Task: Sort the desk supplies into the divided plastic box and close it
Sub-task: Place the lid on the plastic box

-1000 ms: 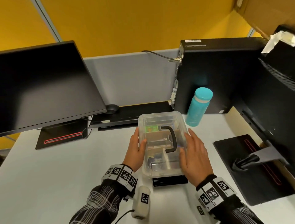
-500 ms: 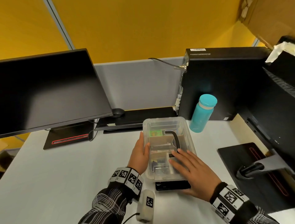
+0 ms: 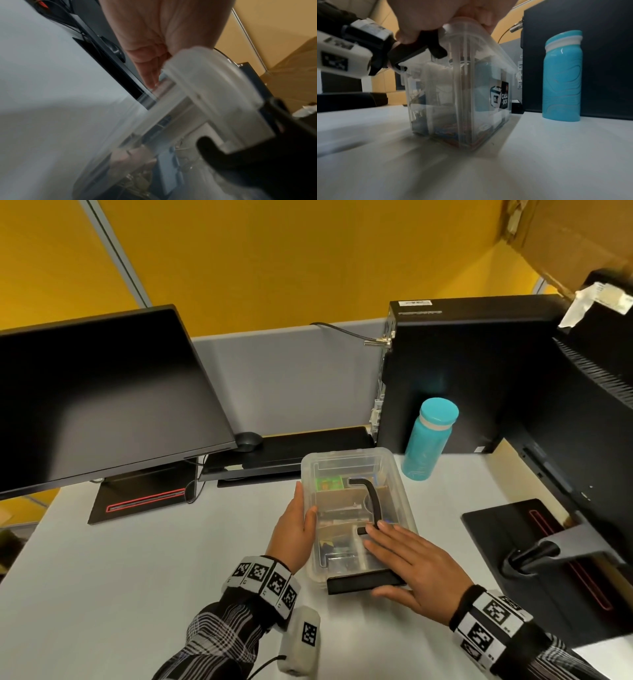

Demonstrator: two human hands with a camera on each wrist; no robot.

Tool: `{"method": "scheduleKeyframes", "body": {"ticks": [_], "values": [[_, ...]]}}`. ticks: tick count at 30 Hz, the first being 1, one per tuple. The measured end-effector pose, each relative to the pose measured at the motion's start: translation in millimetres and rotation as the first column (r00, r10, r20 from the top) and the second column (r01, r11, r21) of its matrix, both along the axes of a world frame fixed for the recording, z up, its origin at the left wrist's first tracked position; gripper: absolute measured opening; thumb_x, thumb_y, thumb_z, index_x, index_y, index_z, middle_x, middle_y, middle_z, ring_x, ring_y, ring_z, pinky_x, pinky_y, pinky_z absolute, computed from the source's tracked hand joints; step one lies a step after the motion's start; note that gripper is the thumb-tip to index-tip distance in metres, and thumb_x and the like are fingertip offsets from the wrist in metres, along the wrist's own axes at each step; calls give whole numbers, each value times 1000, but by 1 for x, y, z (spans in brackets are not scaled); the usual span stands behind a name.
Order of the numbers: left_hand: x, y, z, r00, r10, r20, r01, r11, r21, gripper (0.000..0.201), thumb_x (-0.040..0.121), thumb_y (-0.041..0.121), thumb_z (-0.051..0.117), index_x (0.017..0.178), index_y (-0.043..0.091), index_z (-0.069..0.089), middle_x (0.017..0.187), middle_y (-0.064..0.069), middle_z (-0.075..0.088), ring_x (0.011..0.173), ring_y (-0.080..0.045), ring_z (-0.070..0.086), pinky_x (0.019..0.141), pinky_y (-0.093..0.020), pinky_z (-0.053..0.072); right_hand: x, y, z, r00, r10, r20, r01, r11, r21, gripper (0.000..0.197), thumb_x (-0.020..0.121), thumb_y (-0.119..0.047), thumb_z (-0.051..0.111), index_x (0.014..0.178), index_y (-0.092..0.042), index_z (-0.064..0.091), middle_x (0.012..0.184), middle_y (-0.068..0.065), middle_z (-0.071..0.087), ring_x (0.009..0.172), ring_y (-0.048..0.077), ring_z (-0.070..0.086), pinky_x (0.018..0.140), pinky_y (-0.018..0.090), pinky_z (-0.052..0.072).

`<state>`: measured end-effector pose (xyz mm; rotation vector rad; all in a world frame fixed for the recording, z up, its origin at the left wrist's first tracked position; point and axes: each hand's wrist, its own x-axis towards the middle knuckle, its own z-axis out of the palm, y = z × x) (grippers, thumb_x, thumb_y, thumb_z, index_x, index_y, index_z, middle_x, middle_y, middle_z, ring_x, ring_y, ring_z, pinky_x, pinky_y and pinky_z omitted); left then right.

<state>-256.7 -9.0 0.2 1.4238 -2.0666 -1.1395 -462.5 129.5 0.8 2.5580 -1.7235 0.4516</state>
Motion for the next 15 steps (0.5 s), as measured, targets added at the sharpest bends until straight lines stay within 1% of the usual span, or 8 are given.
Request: {"method": "scheduleKeyframes", "body": {"ticks": [4, 7, 9, 10, 11, 12, 13, 15], "values": [[0, 2, 9, 997, -46, 59, 49, 998, -50, 57, 101, 33, 33, 151, 21, 9, 140, 6, 44, 123, -12, 50, 96, -20, 40, 0, 1, 1, 998, -5, 66, 6, 1000, -16, 64, 88, -62, 47, 130, -14, 57, 140, 0, 50, 133, 14, 42, 108, 31, 37], [2, -1, 18, 997, -78, -30, 78, 997, 6, 49, 100, 29, 39, 144, 25, 20, 133, 11, 43, 112, -4, 52, 91, -17, 43, -2, -3, 14, 985, -47, 166, 38, 998, 57, 64, 83, -68, 50, 127, -22, 58, 139, -8, 51, 133, 7, 39, 104, 34, 43], [5, -17, 21, 996, -54, -76, 64, 988, 144, 41, 98, 24, 47, 134, 23, 29, 134, 5, 44, 105, -9, 55, 91, -26, 49, 1, -7, 13, 985, -83, 151, 66, 991, 112, 69, 83, -72, 45, 135, -26, 48, 151, -9, 34, 143, 10, 21, 115, 36, 26], [4, -27, 25, 995, -16, -94, 40, 965, 258, 36, 96, 22, 49, 127, 22, 32, 135, 0, 44, 106, -13, 56, 93, -32, 50, 2, -8, 10, 984, -107, 145, 88, 987, 135, 72, 83, -73, 41, 141, -28, 40, 156, -9, 23, 146, 11, 11, 118, 37, 14], [4, -40, 27, 994, 37, -105, 4, 929, 369, 34, 95, 25, 50, 125, 22, 34, 136, -3, 44, 112, -17, 53, 97, -38, 47, 4, -9, 7, 978, -136, 158, 112, 982, 153, 72, 85, -72, 39, 143, -30, 36, 157, -9, 17, 146, 10, 6, 118, 37, 8], [3, -53, 30, 992, 83, -98, -32, 897, 441, 39, 95, 31, 50, 128, 22, 33, 138, -6, 43, 119, -20, 50, 101, -41, 44, 5, -11, 6, 966, -165, 198, 136, 979, 155, 68, 86, -70, 38, 142, -31, 37, 156, -10, 20, 146, 9, 9, 119, 37, 10], [1, -66, 32, 992, 103, -66, -62, 887, 457, 48, 94, 38, 50, 135, 21, 30, 142, -7, 41, 125, -22, 45, 104, -41, 41, 5, -14, 8, 947, -193, 255, 159, 976, 148, 60, 88, -66, 40, 138, -32, 42, 152, -11, 31, 143, 8, 19, 118, 39, 17], [-6, -89, 37, 997, 18, 80, -44, 939, 340, 68, 91, 53, 46, 144, 16, 25, 148, -8, 38, 132, -25, 41, 108, -43, 36, 4, -26, 14, 918, -236, 320, 206, 971, 125, 47, 88, -57, 46, 125, -30, 54, 133, -12, 53, 128, 10, 42, 108, 39, 36]]}}
